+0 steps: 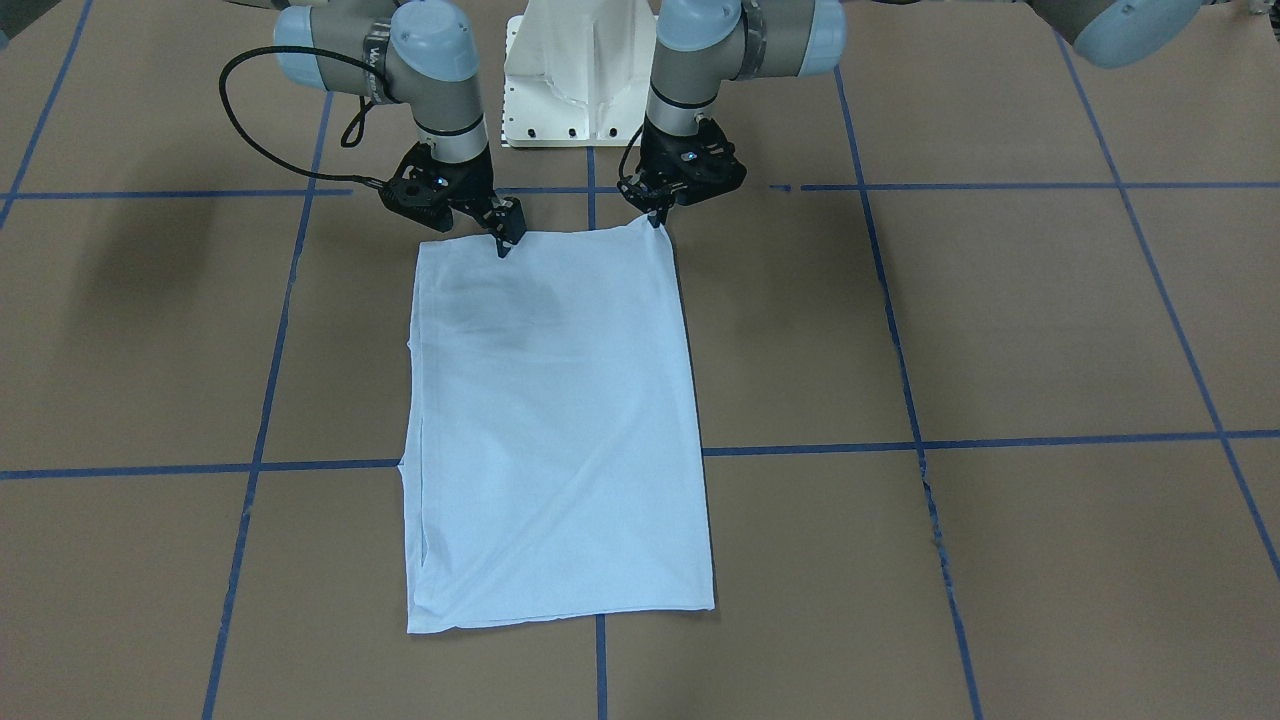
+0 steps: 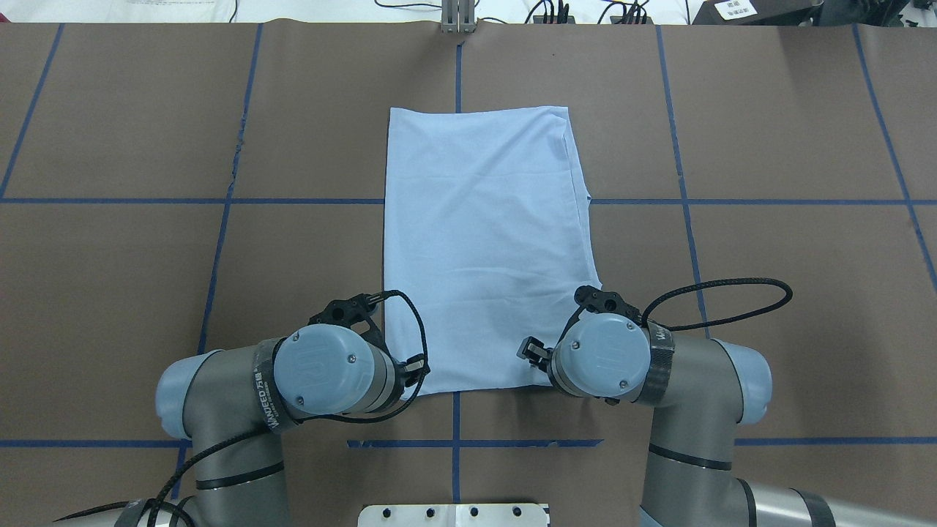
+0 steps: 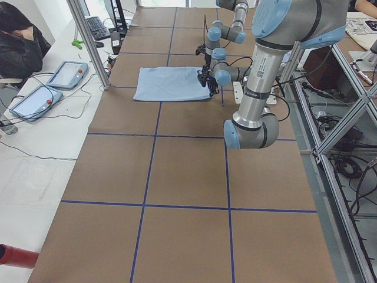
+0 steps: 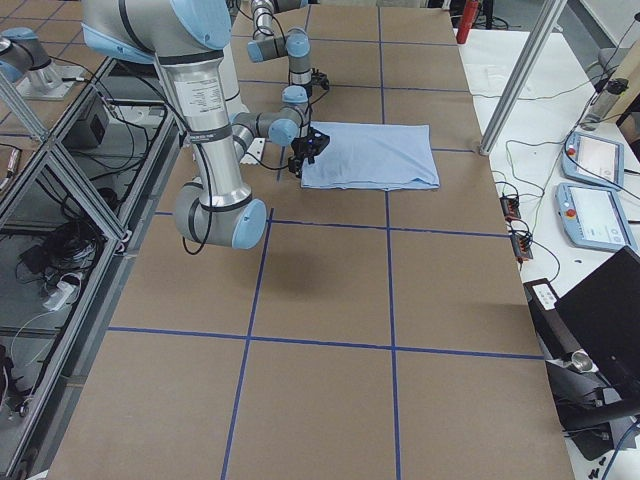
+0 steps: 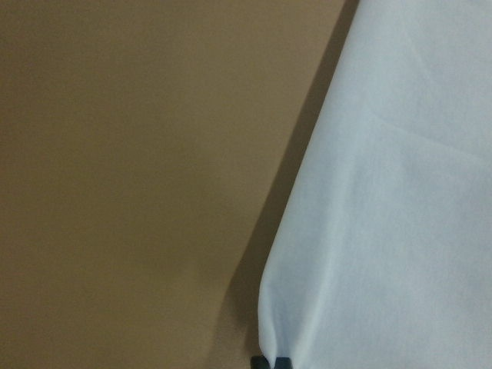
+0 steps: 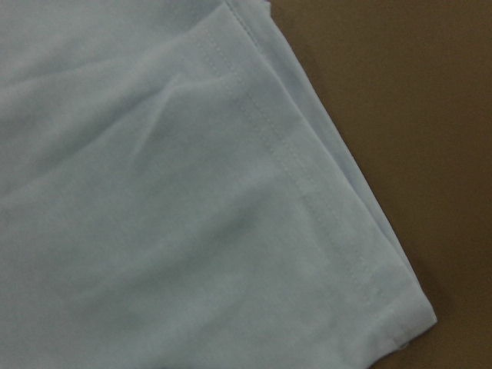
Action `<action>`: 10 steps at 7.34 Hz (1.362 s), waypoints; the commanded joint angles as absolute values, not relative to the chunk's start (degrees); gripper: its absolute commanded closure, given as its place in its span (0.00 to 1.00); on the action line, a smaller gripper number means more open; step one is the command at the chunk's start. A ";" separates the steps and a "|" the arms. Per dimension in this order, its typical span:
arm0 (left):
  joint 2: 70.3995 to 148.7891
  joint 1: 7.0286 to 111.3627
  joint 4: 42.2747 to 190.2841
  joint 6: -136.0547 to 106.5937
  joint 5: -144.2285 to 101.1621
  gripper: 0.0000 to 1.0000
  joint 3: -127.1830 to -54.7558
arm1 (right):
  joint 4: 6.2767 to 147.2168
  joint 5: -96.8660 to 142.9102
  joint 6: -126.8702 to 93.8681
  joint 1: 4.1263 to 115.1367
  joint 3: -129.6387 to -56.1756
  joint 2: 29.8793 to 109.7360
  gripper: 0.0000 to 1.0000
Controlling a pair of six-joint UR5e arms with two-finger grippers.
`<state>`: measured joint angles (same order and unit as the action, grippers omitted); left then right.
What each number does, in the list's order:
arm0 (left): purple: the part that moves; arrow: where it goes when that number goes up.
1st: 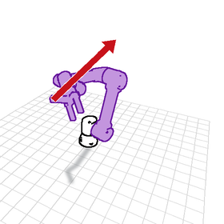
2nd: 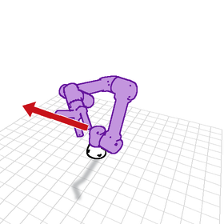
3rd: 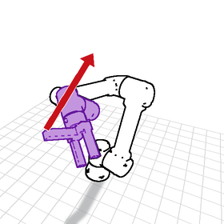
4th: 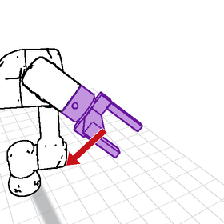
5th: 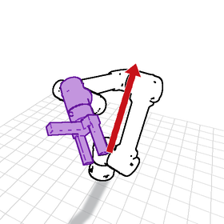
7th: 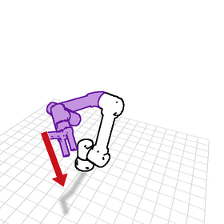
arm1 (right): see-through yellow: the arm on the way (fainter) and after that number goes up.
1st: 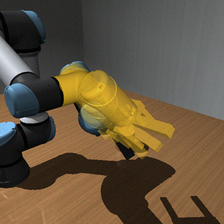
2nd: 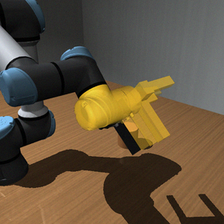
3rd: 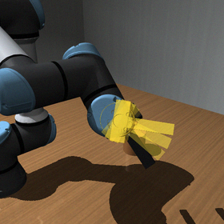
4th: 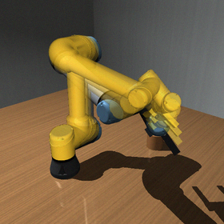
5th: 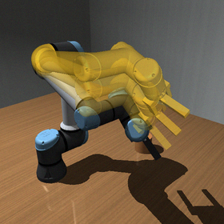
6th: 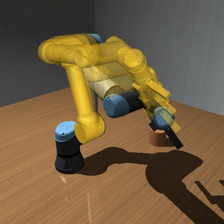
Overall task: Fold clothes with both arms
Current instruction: 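Grasp both near corners of the shirt with the left and right grippers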
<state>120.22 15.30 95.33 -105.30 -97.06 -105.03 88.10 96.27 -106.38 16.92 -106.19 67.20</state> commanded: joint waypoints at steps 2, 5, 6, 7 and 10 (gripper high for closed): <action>120.23 15.29 95.45 -105.29 -97.03 1.00 -105.12 | 88.15 96.33 -106.44 16.88 -105.91 67.50 0.00; 120.24 15.38 95.45 -105.29 -97.03 1.00 -105.12 | 88.42 96.33 -106.44 16.88 -105.82 67.50 0.43; 120.15 15.55 95.45 -105.21 -97.03 1.00 -105.12 | 88.42 96.33 -106.35 16.88 -105.82 67.50 0.62; 120.15 15.64 95.45 -105.21 -97.03 1.00 -105.12 | 88.42 96.33 -106.35 16.88 -105.91 67.41 0.69; 120.23 15.73 95.45 -105.03 -97.03 1.00 -105.03 | 89.03 96.50 -106.35 17.05 -106.00 66.80 0.99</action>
